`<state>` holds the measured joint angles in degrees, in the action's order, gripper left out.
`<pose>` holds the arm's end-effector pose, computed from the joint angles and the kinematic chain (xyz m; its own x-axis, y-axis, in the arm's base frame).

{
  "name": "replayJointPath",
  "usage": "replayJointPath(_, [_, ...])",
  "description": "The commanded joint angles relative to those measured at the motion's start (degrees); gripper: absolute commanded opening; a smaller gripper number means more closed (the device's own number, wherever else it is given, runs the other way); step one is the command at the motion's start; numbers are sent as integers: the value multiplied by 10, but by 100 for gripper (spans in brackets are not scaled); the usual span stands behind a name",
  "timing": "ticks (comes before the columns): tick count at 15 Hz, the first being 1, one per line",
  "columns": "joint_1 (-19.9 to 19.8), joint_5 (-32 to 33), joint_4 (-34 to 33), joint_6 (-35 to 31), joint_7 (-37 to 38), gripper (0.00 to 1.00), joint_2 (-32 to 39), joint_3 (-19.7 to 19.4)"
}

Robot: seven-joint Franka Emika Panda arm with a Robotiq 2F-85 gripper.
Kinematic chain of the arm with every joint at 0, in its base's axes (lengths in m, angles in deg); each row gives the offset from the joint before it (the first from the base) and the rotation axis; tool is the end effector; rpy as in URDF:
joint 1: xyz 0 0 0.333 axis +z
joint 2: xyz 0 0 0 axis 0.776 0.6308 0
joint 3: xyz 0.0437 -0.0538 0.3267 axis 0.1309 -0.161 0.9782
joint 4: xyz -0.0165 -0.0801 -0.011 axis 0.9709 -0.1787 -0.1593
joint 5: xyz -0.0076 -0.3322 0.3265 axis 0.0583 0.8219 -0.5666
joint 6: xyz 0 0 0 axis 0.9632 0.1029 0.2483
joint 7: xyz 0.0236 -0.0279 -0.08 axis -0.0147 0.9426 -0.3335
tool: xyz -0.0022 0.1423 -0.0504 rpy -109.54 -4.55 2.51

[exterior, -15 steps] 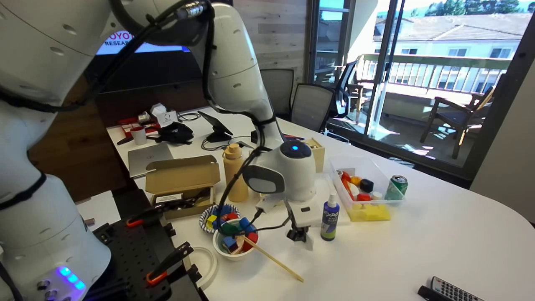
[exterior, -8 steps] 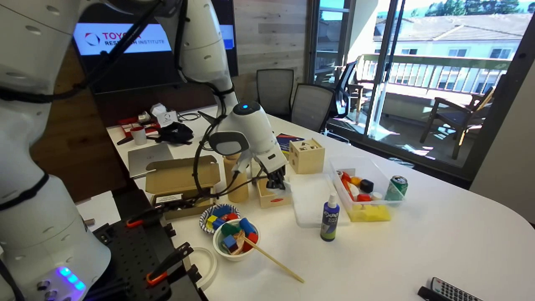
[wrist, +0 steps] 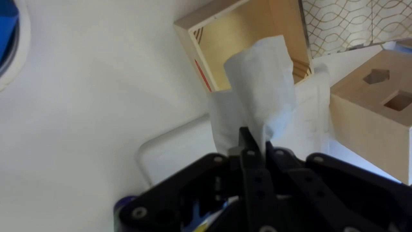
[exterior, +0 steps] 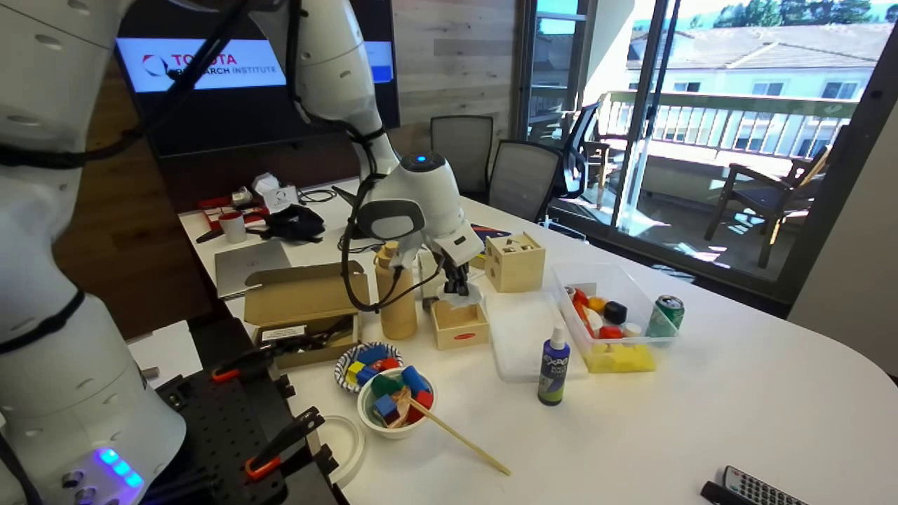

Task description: Pick up the blue block on the counter, put it in the white plate on the right, put the clear cap on the blue bottle and use the napkin to wipe the inside of the wooden box

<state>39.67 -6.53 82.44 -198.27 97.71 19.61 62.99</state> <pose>0.5941 -0.0249 0.0545 0.5443 -0.8266 0.1435 -0.7544 -0.5570 -0.3473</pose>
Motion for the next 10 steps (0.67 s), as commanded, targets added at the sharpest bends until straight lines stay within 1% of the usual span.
replayJointPath(1, [20,65,-116,145,-5,1,49,-52])
replayJointPath(3, [33,98,-179,220,4,1,76,-77])
replayJointPath(6, [41,117,-264,310,3,1,127,-86])
replayJointPath(7, [47,122,-284,333,5,1,142,-88])
replayJointPath(10, [69,128,-339,363,15,1,192,-96])
